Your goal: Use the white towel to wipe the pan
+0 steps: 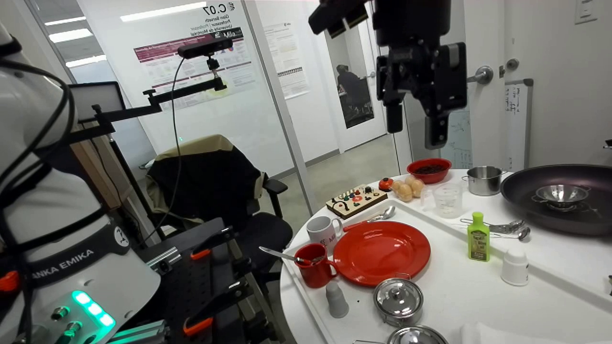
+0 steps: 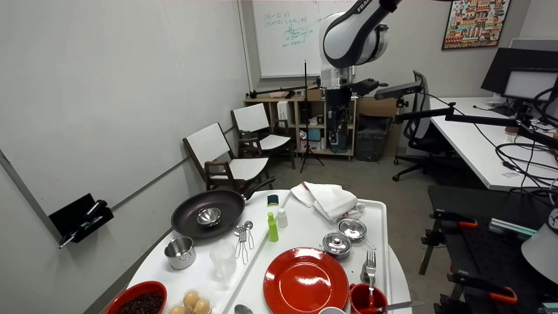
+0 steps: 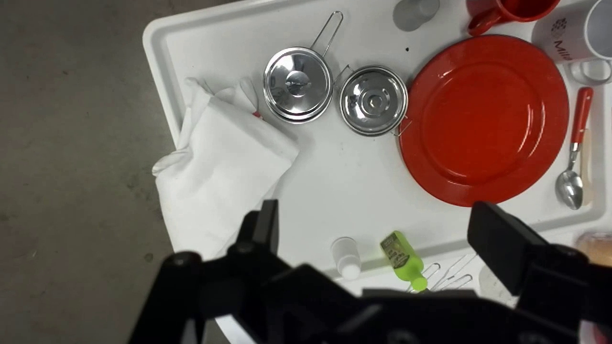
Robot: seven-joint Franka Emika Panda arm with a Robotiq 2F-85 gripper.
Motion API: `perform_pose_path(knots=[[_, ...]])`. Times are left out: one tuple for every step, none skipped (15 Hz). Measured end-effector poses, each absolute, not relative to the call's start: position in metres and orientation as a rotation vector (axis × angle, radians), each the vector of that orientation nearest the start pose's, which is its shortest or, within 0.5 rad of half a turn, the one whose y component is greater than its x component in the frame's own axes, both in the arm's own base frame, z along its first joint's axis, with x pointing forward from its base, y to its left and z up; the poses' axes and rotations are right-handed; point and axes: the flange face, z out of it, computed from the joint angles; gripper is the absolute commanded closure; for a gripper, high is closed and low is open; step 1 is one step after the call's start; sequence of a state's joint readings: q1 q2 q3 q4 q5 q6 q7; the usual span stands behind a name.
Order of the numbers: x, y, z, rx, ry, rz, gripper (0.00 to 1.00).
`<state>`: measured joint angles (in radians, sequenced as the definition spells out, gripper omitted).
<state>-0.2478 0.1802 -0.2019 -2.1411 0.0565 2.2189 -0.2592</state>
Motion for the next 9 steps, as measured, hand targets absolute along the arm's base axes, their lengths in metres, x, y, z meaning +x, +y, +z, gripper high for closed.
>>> perform_pose_path(knots=[[0.498, -0.246, 0.306, -3.063, 0.37, 0.144, 0.0], [0.498, -0.253, 0.299, -3.047, 0.391, 0.151, 0.0], [0.498, -0.26, 0.291, -3.031, 0.413, 0.158, 0.0], [0.498, -0.267, 0.282, -3.014, 0.432, 0.166, 0.0], [0.498, -0.272, 0.273, -2.998, 0.449, 0.175, 0.0], [0.499, -0.277, 0.264, -2.98, 0.463, 0.181, 0.0], [0.499, -0.281, 0.256, -2.964, 0.478, 0.188, 0.0], [0.5, -0.284, 0.246, -2.948, 0.489, 0.195, 0.0], [0.501, -0.288, 0.237, -2.936, 0.501, 0.2, 0.0]])
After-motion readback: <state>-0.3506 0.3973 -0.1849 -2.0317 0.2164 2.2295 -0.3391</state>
